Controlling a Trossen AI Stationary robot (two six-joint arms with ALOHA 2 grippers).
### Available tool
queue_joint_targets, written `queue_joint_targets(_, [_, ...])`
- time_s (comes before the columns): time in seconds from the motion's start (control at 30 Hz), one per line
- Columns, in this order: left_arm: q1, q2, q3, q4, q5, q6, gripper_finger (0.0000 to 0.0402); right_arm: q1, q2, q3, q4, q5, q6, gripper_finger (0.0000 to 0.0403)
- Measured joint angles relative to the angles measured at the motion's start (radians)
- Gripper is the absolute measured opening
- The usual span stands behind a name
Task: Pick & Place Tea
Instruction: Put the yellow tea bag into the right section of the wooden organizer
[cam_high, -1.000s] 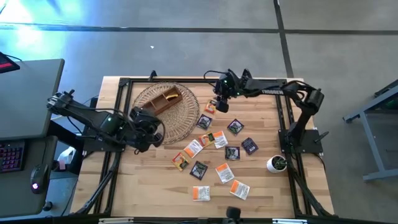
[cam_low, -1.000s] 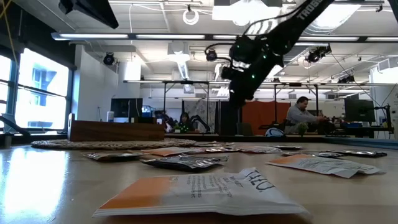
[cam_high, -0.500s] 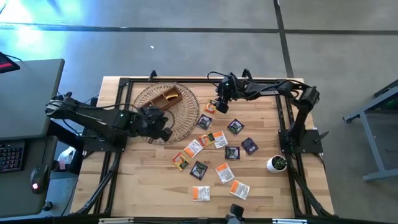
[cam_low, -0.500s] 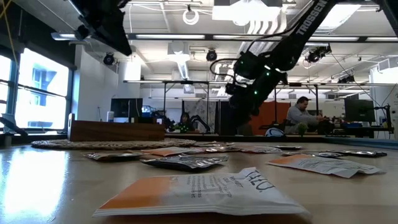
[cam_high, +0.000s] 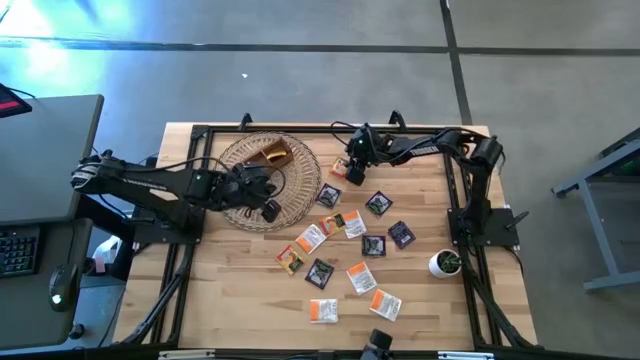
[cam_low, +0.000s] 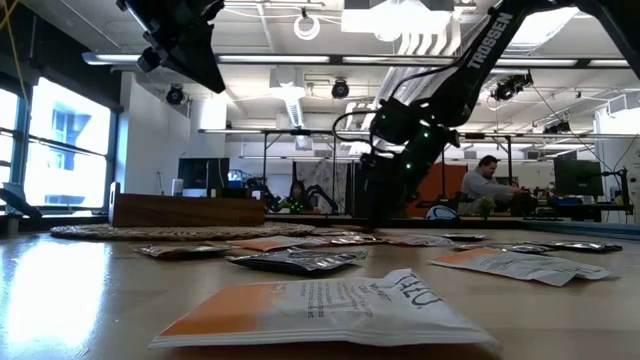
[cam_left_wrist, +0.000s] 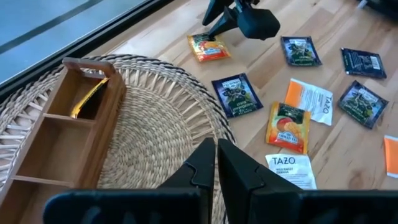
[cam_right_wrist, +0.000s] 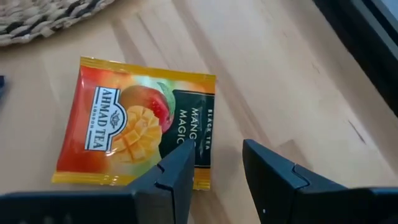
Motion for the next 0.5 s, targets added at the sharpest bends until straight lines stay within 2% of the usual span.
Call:
queue_joint_targets(0.17, [-0.002, 0.000, 0.000, -0.004, 0.000, 0.000, 0.0016, 0.045, -0.002, 0.000, -0.043, 0.043, -0.061, 0.0122])
queue_joint_targets(0.3, [-0.002, 0.000, 0.000, -0.011, 0.000, 0.000, 0.0016, 0.083, -0.003, -0.006, -0.060, 0.094, -0.085, 0.0073])
queue_joint_targets(0.4, [-0.002, 0.000, 0.000, -0.011, 0.000, 0.000, 0.0016, 0.102, -0.004, -0.014, -0.061, 0.067, -0.087, 0.0020])
queue_joint_targets(0.5, [-0.002, 0.000, 0.000, -0.011, 0.000, 0.000, 0.0016, 0.118, -0.004, -0.015, -0.069, 0.025, -0.077, 0.0010])
